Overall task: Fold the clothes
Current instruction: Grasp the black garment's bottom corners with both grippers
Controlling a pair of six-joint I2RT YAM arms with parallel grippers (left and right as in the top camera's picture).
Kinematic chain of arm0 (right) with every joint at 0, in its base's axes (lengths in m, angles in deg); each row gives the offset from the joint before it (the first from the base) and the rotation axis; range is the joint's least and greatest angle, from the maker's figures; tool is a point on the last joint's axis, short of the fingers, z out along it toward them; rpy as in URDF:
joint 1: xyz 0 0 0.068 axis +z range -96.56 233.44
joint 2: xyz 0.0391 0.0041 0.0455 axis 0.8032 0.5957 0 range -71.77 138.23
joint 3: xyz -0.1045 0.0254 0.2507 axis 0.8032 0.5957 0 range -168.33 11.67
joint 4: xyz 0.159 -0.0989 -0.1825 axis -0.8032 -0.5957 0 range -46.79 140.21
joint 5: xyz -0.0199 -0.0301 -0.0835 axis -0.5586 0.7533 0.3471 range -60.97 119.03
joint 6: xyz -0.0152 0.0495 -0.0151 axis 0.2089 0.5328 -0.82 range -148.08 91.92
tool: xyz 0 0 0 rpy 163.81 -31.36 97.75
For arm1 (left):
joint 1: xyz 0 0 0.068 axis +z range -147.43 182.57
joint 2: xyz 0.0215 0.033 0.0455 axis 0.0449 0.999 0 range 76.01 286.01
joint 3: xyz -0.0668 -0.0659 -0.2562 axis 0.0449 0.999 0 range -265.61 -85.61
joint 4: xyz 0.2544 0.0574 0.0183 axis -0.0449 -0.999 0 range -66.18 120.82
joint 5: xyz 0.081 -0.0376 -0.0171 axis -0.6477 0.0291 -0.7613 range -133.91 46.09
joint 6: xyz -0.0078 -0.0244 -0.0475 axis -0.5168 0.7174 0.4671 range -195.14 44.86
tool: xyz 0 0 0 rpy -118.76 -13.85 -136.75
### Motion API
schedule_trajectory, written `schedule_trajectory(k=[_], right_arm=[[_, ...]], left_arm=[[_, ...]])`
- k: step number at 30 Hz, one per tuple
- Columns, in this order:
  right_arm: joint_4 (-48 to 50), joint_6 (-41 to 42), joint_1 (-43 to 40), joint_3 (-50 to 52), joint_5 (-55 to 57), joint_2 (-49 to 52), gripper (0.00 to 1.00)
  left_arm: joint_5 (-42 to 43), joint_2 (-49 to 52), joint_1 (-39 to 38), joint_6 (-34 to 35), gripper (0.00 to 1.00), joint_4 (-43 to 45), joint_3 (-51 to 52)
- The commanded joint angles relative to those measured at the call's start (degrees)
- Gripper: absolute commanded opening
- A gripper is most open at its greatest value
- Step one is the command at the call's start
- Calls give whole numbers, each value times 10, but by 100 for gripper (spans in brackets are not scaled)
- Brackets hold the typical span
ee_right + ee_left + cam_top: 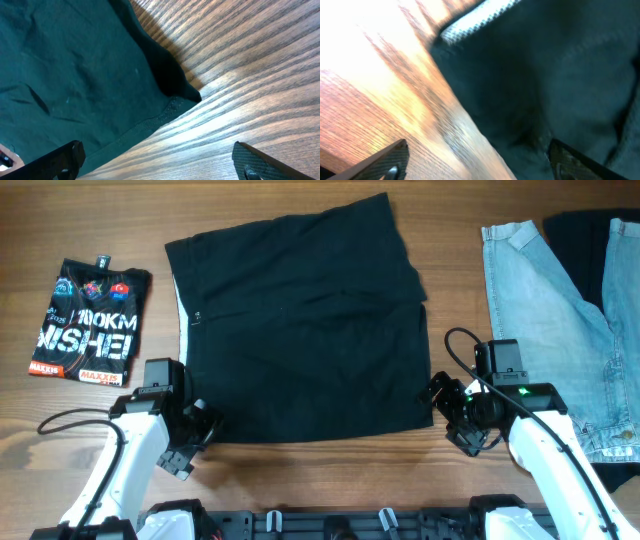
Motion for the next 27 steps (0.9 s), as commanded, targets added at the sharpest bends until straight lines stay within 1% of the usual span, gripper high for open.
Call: schedule_trajectory(k=[1,2,3,6,8,9,15,16,17,21,22,25,27], right_arm=[[3,5,-1,5,-7,-6,100],[2,4,0,5,-7,-6,100],[1,4,-1,5,-7,-6,100],[-2,5,0,5,-7,-6,100],[-3,4,0,5,-7,-6,100],[-4,4,0,5,-8,-6,100],[-6,4,0,5,-8,-6,100],[-6,4,0,5,-8,-6,100],[-6,5,0,5,-10,-6,100],[-12,4,0,5,-10,-6,100],[-12,4,0,5,-10,-6,100],[-2,-9,0,5,-10,-3,99],[-1,-9,2,8,-9,5,98]], left_arm=[[-44,-5,3,51,80,24,9],[-55,-5,3,68,75,27,9],[-66,-5,3,80,72,27,9],[-76,-5,3,80,66,32,9],[-76,-4,3,80,56,34,9],[-76,-4,3,80,47,38,11],[-75,-4,3,93,41,51,27],[-75,-4,3,93,43,61,32],[-75,-4,3,93,47,70,39],[-73,-4,3,93,50,103,57],[-73,-4,3,93,43,108,57],[-73,-4,3,92,6,110,57],[-68,-4,3,90,4,108,56]])
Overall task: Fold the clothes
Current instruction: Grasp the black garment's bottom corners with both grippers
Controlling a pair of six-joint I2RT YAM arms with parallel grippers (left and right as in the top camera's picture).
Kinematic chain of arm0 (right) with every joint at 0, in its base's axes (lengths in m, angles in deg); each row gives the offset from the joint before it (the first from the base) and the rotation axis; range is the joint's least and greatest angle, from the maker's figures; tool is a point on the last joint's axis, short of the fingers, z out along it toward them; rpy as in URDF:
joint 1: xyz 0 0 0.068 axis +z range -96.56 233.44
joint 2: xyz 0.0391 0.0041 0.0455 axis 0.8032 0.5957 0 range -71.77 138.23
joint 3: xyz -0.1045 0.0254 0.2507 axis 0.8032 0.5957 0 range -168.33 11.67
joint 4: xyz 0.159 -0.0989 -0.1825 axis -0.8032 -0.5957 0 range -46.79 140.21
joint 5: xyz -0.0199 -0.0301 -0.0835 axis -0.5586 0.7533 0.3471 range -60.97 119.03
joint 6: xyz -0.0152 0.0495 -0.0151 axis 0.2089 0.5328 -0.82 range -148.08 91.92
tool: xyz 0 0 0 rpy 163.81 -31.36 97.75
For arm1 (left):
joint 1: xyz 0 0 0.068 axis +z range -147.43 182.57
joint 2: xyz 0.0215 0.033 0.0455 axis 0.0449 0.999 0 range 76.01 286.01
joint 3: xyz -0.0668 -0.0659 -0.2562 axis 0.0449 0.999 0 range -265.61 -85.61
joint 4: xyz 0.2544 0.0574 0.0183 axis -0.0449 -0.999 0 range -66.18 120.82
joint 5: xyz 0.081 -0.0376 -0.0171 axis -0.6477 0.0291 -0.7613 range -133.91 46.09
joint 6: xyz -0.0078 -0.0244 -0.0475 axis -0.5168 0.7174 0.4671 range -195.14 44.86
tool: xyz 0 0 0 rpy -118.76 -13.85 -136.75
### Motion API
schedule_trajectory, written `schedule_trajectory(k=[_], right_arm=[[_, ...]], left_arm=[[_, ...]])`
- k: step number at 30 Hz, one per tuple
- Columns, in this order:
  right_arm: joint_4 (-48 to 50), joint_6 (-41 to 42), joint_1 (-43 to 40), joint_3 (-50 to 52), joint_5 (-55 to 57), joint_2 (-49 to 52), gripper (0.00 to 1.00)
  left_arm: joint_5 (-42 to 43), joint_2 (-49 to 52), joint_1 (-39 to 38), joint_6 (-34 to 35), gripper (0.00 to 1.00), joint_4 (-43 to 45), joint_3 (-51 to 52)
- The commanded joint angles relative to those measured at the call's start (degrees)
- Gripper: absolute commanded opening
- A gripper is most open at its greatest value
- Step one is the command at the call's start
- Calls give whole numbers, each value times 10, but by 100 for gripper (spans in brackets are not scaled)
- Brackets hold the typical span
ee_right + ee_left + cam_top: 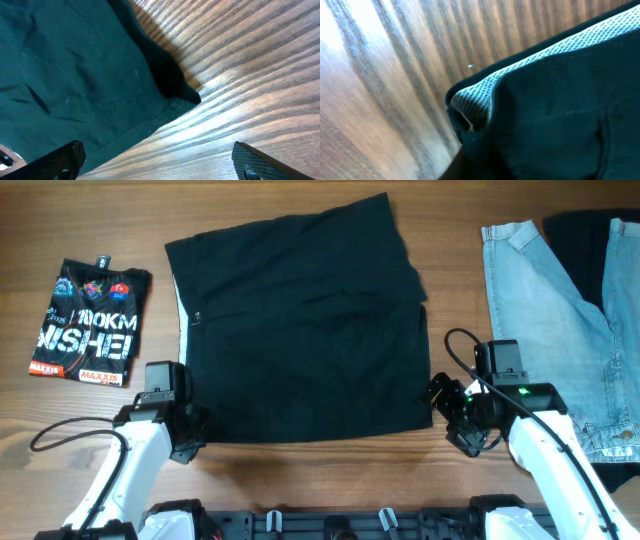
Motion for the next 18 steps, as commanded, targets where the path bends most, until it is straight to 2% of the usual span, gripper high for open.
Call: schedule_trajectory(k=[1,6,8,10,13,14,17,18], right_arm=[[2,-7,7,10,-8,12,98],[27,3,32,41,-16,58,98],[43,9,32,47,-19,75,97],[63,9,32,47,-20,90,86],[107,10,32,47,-20,113,64],[117,15,32,47,-20,123,59],[129,22,32,47,-18,164,56],[133,23,32,47,-19,177,46]], left_arm=[[-6,5,3,0,4,-7,15],[6,4,3,-60,4,-59,-34],[4,4,3,-60,4,-79,-48],[4,4,3,-60,4,-87,-55],[4,4,3,-60,4,-89,-55],[4,3,3,-60,4,-90,-55],[4,-5,3,-60,4,-92,-55],[4,-8,3,-60,4,-92,-55]])
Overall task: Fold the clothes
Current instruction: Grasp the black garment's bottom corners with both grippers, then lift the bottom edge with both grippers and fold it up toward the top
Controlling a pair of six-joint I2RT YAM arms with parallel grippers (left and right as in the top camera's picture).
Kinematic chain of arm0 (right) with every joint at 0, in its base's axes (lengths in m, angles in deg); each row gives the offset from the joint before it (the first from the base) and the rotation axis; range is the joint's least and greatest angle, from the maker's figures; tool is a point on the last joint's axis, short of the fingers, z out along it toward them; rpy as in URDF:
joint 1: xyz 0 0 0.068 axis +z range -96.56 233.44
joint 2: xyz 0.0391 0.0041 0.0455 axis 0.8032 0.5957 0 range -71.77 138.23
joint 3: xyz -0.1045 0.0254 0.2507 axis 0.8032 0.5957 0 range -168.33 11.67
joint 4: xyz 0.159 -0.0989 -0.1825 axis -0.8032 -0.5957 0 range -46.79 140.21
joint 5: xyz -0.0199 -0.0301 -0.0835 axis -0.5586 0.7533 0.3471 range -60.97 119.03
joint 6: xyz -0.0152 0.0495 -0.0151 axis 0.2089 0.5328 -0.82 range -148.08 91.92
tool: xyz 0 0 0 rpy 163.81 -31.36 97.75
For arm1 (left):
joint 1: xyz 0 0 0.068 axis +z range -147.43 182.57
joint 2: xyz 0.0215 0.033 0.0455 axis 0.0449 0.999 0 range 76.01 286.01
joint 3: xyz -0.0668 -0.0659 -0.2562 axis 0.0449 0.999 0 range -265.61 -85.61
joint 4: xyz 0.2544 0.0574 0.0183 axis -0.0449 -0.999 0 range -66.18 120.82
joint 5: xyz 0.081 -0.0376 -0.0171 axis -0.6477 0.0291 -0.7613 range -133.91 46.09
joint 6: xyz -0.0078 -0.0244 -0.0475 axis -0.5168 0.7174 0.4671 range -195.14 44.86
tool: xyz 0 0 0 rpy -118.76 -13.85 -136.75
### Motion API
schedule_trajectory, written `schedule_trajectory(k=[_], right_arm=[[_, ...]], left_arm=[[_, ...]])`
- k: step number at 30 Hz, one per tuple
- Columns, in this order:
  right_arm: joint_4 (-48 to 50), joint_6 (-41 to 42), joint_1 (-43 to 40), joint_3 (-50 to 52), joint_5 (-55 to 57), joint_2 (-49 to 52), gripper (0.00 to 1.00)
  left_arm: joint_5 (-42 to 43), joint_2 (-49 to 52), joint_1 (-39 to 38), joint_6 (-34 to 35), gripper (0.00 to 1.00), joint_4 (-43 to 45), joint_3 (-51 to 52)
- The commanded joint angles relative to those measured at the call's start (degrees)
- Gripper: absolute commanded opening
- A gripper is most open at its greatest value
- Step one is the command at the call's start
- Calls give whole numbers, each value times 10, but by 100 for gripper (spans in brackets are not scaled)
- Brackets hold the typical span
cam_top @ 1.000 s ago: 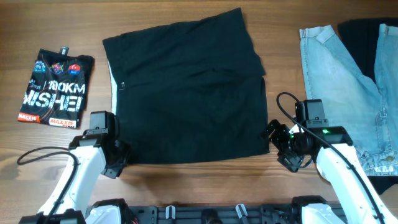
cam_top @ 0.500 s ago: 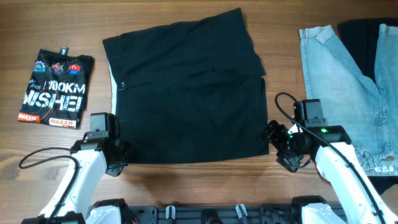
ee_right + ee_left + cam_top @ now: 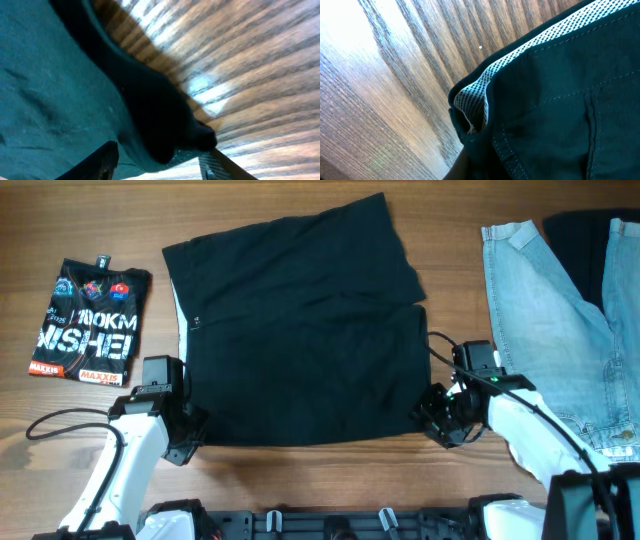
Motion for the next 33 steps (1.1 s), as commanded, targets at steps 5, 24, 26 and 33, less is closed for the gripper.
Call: schedule_trajectory(k=[5,24,26,33], right_arm=[[11,-9,-4,-2,3,24,4],[-290,-221,-73,-430,205,-188,4],[-246,-249,-73,-440,202,-175,4],[-78,-314,-72,-440,161,-20,4]], left_arm=[[0,-40,3,-44,4,-25,-25],[-6,-160,-97,-158,4,-339,-364],[-11,-160,-97,-158,4,-323,-368],[-115,-90,-63,-94,4,-210,-368]])
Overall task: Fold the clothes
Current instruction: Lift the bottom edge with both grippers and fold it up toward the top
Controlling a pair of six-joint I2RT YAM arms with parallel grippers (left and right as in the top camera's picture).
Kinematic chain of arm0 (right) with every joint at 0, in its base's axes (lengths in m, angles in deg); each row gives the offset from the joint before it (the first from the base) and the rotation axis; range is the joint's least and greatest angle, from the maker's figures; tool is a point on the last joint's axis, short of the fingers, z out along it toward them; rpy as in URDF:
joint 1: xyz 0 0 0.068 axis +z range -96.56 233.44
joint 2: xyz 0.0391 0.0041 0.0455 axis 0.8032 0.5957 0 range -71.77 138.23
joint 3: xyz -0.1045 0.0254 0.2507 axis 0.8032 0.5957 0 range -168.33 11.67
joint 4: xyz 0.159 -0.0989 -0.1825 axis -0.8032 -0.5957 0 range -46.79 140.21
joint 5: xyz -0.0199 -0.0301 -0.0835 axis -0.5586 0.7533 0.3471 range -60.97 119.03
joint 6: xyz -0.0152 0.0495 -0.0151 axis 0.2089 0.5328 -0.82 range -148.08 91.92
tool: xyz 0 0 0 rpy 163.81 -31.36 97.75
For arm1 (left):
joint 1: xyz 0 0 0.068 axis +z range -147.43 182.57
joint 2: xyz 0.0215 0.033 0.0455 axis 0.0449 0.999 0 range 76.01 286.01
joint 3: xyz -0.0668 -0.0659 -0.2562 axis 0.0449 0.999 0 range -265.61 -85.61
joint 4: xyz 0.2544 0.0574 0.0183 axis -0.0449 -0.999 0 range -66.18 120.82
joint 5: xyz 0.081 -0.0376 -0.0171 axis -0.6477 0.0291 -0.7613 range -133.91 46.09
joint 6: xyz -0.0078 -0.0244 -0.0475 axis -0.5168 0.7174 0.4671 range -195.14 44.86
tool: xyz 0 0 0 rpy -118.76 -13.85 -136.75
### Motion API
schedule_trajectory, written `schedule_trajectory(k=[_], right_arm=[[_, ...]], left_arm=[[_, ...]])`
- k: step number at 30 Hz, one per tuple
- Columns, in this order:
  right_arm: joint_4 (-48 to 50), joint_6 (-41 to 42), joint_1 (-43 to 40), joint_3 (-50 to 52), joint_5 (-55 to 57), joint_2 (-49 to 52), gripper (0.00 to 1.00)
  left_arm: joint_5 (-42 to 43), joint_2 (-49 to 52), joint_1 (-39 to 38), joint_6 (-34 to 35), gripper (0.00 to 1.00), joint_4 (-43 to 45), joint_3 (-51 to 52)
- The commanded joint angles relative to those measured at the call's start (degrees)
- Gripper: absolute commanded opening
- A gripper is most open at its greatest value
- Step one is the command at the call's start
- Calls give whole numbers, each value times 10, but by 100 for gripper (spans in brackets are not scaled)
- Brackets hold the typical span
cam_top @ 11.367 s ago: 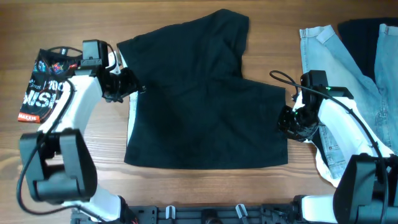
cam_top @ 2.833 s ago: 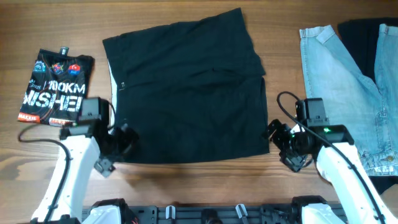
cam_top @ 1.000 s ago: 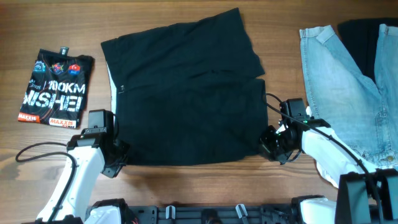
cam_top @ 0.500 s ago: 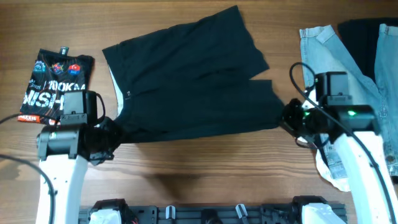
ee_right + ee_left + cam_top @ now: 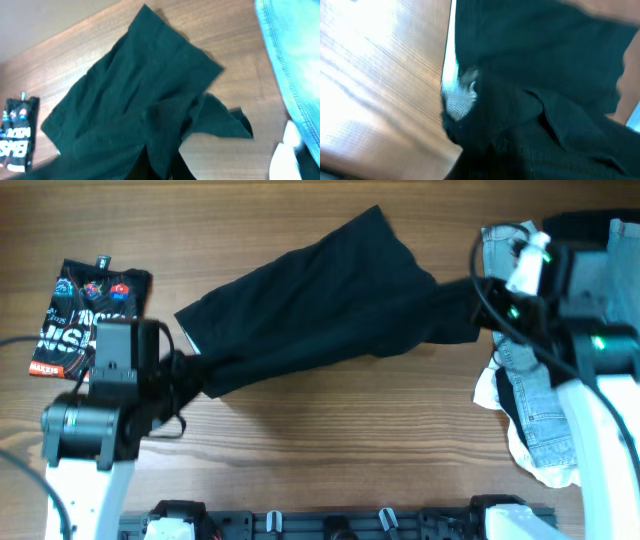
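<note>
The black shorts are lifted off the wooden table and hang stretched between both arms. My left gripper is shut on their left end, where the white mesh waistband lining shows; its fingers are hidden in cloth in the left wrist view. My right gripper is shut on the right end, and in the right wrist view the shorts drape down from it over the table. The far hem corner still lies on the table.
A folded black printed T-shirt lies at the left, partly behind my left arm. Light blue denim jeans and a dark garment lie at the right under my right arm. The denim also shows in the right wrist view.
Both arms have risen from the table's near side. The shorts, flat then, now hang bunched between the two grippers. The right gripper, then around the near right corner, is now shut on it.
Both grippers were open beside the near corners of the flat shorts. Then the left was on the near left waistband corner while the right stayed off. Then the right reached the near right corner. Now both hold the shorts up in the air.
</note>
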Motion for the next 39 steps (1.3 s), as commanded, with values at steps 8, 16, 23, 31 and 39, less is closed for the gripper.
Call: schedule_trajectory(k=[8,16,23,31,39], right_arm=[[279,-43,35,-14,40,267,4],[478,-24,53,-14,40,350,4],[633,-9,81,-14,43,425,56],[440,-14,66,-14,81,429,100],[324,-56,68,64,42,431,59]], left_arm=[[-144,258,83,99,4,118,-7],[-144,364,87,116,4,227,-7],[-144,387,87,116,24,351,-7],[-132,387,103,109,58,336,-7],[-102,387,101,109,57,203,5]])
